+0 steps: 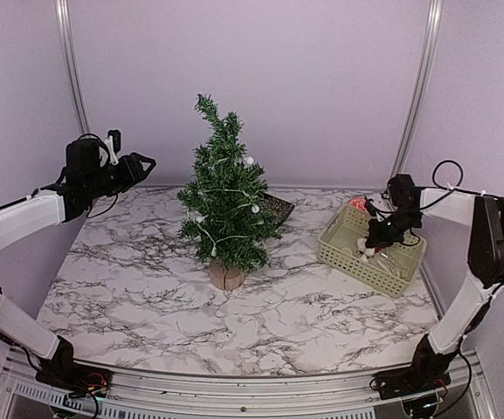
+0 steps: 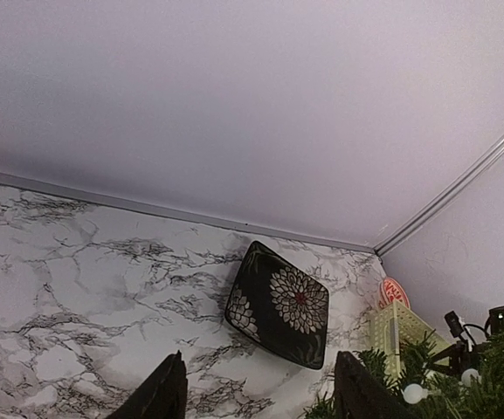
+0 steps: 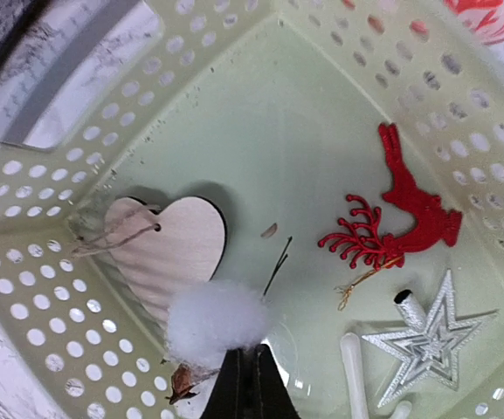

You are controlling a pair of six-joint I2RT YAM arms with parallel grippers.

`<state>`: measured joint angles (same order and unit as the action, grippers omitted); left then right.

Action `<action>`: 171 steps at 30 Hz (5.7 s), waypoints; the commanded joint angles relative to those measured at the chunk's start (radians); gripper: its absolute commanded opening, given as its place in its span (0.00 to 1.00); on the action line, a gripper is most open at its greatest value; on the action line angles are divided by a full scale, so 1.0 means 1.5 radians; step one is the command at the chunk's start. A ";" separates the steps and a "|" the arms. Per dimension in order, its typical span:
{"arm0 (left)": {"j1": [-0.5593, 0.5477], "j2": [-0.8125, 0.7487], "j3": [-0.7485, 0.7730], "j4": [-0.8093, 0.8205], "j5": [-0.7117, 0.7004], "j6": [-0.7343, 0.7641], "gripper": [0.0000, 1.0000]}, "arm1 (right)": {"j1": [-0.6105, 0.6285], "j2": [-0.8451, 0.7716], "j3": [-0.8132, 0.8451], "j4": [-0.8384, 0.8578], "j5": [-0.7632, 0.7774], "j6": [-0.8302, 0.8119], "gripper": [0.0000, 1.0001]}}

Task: Decorate the small christmas tree

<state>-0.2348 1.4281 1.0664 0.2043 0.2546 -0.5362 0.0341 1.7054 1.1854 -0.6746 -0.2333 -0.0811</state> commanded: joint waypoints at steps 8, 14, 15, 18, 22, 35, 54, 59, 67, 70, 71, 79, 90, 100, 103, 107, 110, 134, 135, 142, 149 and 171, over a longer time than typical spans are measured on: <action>0.004 -0.054 -0.034 0.024 0.019 -0.029 0.54 | 0.098 -0.238 0.082 -0.005 -0.071 0.005 0.00; 0.003 -0.093 -0.059 0.026 -0.001 -0.011 0.54 | 0.293 -0.301 0.131 0.036 -0.057 0.075 0.00; 0.002 -0.100 -0.064 0.025 -0.003 -0.008 0.54 | 0.331 -0.305 0.137 0.040 -0.045 0.084 0.00; 0.001 -0.121 -0.081 0.025 -0.006 -0.004 0.54 | 0.447 -0.313 0.157 0.068 0.002 0.117 0.00; -0.001 -0.143 -0.091 0.024 -0.003 0.006 0.54 | 0.616 -0.279 0.213 0.075 0.096 0.148 0.00; -0.002 -0.177 -0.096 0.008 -0.020 0.020 0.54 | 0.792 -0.025 0.415 0.090 0.249 0.248 0.00; -0.003 -0.241 -0.125 -0.001 -0.026 -0.006 0.54 | 0.784 0.162 0.629 -0.104 0.429 0.270 0.01; -0.004 -0.238 -0.123 -0.001 -0.027 -0.003 0.55 | 0.774 0.129 0.551 -0.091 0.412 0.265 0.04; -0.007 -0.231 -0.121 -0.001 -0.027 -0.003 0.55 | 0.762 0.147 0.565 -0.109 0.428 0.251 0.12; -0.009 -0.231 -0.121 -0.001 -0.026 -0.004 0.55 | 0.763 0.158 0.582 -0.126 0.445 0.256 0.18; -0.009 -0.231 -0.121 -0.001 -0.026 -0.003 0.55 | 0.763 0.162 0.589 -0.133 0.454 0.256 0.19; -0.011 -0.228 -0.119 -0.004 -0.028 0.001 0.55 | 0.779 0.169 0.620 -0.147 0.471 0.223 0.38; -0.016 -0.237 -0.136 -0.005 -0.022 0.003 0.56 | 0.793 0.094 0.555 -0.008 0.346 0.184 0.50; -0.024 -0.286 -0.246 -0.012 0.003 -0.055 0.58 | 0.722 -0.120 0.298 0.168 0.193 0.279 0.55; -0.033 -0.298 -0.283 -0.026 0.011 -0.060 0.57 | 0.671 -0.204 0.199 0.205 0.183 0.319 0.56; -0.061 -0.298 -0.335 -0.032 0.008 -0.078 0.57 | 0.571 -0.283 0.100 0.224 0.165 0.387 0.55; -0.090 -0.276 -0.368 -0.010 0.018 -0.103 0.57 | 0.496 -0.308 0.039 0.237 0.117 0.408 0.55; -0.267 0.091 -0.346 0.259 0.075 -0.259 0.45 | 0.347 -0.224 -0.026 0.243 0.029 0.384 0.53; -0.269 0.099 -0.344 0.267 0.080 -0.260 0.44 | 0.347 -0.222 -0.027 0.243 0.027 0.385 0.53; -0.279 0.161 -0.321 0.320 0.110 -0.257 0.38 | 0.346 -0.199 -0.035 0.250 0.021 0.385 0.51; -0.282 0.216 -0.297 0.338 0.105 -0.270 0.30 | 0.346 -0.183 -0.025 0.252 0.015 0.386 0.50; -0.245 0.404 -0.093 0.340 0.141 -0.252 0.16 | 0.331 -0.200 -0.060 0.233 0.021 0.382 0.48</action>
<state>-0.6044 1.9881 0.8539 0.7078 0.4286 -0.9501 0.5388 1.4265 1.1057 -0.3302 -0.2008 0.4976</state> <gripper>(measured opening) 0.164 0.486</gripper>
